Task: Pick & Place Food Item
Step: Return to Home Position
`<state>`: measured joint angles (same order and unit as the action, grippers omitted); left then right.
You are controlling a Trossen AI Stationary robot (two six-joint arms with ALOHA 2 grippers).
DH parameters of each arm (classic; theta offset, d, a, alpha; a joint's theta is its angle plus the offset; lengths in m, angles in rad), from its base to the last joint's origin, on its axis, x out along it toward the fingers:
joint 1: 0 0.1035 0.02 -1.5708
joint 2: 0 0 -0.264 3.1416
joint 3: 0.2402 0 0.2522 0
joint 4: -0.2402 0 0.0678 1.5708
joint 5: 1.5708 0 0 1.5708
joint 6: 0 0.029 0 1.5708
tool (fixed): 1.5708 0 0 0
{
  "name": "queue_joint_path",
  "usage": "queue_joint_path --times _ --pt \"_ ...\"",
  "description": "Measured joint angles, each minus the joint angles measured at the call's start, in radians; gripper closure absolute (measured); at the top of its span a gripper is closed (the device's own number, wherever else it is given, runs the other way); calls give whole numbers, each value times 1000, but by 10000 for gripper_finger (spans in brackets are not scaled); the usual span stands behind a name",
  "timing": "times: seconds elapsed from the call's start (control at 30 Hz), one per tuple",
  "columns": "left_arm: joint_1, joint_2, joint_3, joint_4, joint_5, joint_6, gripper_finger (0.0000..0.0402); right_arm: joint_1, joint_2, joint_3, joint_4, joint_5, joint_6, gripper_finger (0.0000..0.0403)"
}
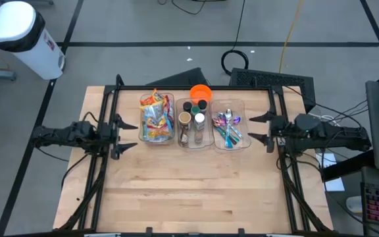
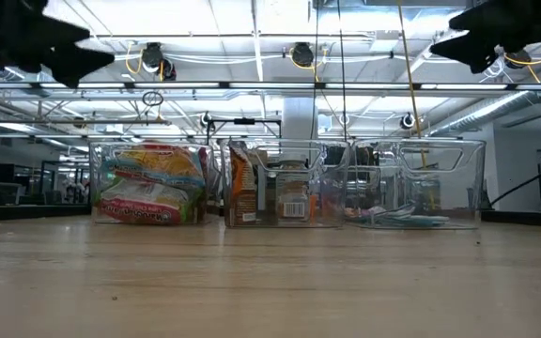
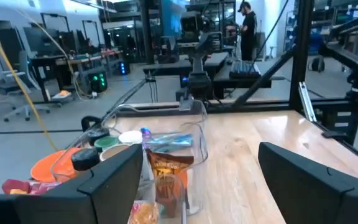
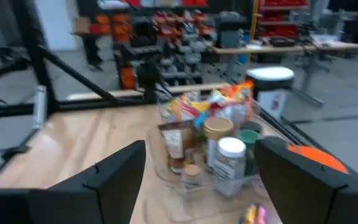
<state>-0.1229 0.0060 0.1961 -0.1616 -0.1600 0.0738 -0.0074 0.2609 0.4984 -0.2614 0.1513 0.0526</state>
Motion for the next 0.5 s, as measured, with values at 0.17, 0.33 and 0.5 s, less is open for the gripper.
queue_joint_path --times 0.17,0.33,0.5 --pt "0 26 -57 28 8 -17 77 2 -77 -39 20 -69 3 110" --pt "0 26 -174 273 52 -12 74 2 -122 -143 142 -128 11 110" --pt "1 24 -179 279 47 -19 77 2 -139 -234 203 -130 12 110"
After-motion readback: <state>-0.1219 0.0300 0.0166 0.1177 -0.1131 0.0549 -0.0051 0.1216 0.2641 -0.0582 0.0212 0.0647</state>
